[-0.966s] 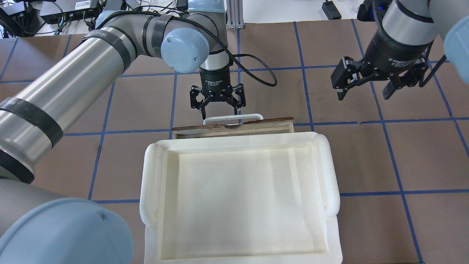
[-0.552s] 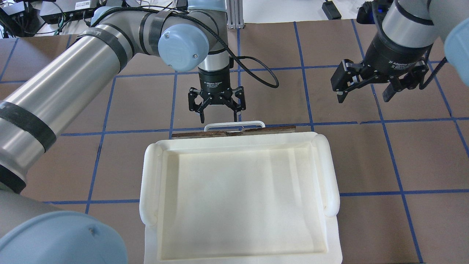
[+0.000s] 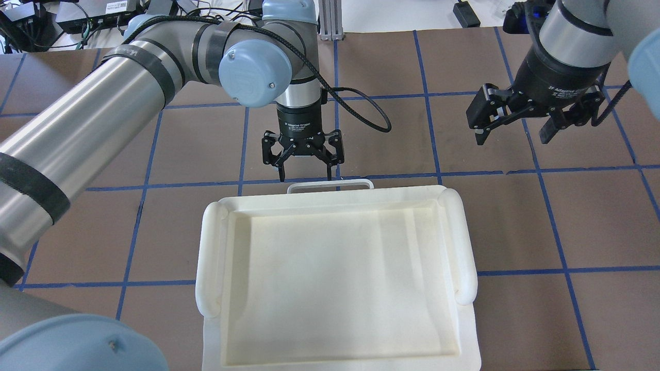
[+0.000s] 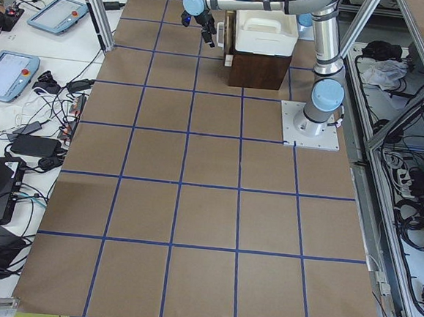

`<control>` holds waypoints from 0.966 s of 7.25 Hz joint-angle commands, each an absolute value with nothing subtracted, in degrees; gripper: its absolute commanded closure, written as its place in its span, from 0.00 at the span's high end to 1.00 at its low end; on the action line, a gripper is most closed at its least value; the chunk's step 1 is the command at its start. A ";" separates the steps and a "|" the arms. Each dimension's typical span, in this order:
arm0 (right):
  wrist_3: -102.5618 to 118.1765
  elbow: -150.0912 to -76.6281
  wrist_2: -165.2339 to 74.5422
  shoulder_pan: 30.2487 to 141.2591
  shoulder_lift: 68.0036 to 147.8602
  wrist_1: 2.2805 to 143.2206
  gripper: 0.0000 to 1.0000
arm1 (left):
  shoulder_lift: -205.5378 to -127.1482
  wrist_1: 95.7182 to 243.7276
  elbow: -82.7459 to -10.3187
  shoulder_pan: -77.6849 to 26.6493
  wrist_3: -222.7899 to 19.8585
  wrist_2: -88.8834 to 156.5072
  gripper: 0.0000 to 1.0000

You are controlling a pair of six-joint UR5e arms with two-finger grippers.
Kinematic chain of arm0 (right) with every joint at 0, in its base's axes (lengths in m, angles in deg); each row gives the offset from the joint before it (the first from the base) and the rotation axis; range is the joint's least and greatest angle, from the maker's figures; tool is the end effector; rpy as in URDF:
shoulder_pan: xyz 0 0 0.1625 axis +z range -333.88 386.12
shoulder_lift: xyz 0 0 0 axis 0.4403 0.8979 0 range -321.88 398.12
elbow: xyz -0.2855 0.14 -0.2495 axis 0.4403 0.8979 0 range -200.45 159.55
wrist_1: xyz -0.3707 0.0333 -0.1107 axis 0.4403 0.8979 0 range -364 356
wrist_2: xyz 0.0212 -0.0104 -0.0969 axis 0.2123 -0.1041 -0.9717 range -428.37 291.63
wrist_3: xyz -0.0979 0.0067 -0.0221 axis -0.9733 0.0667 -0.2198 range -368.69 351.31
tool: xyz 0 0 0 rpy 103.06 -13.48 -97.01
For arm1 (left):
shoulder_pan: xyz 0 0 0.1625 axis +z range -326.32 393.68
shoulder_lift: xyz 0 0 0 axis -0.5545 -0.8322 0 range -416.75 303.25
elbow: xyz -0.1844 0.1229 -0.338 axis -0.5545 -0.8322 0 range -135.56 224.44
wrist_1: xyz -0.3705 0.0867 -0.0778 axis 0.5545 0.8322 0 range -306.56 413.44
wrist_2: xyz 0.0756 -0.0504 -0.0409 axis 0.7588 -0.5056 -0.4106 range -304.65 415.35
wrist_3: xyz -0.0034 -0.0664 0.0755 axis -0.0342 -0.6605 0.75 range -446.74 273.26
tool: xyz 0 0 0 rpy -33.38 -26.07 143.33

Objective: Put scissors in drawer and close it
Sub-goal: 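Raise the left gripper away from the closed drawer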

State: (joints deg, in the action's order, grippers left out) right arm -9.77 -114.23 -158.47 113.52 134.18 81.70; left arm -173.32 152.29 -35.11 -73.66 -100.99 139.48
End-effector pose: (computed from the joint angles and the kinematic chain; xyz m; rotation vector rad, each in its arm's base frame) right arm 0.1140 -0.4235 0.4748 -0.0419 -3.1401 -0.0556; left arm -0.3097 -0.5102 0.2900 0.0472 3.0426 0.6904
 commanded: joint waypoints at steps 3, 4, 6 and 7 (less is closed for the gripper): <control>-10.10 -114.23 -158.46 113.57 134.19 81.70 1.00 | -172.24 155.47 -36.60 -73.81 -100.89 139.46 1.00; -10.10 -114.23 -158.37 113.57 134.19 81.70 1.00 | -172.24 156.09 -36.60 -73.81 -100.97 139.37 1.00; -10.01 -114.23 -158.37 113.57 134.19 81.70 1.00 | -172.41 157.50 -36.60 -73.81 -100.97 139.19 1.00; -10.10 -114.23 -158.37 113.57 134.19 81.70 1.00 | -172.41 158.46 -36.60 -73.81 -100.97 139.37 1.00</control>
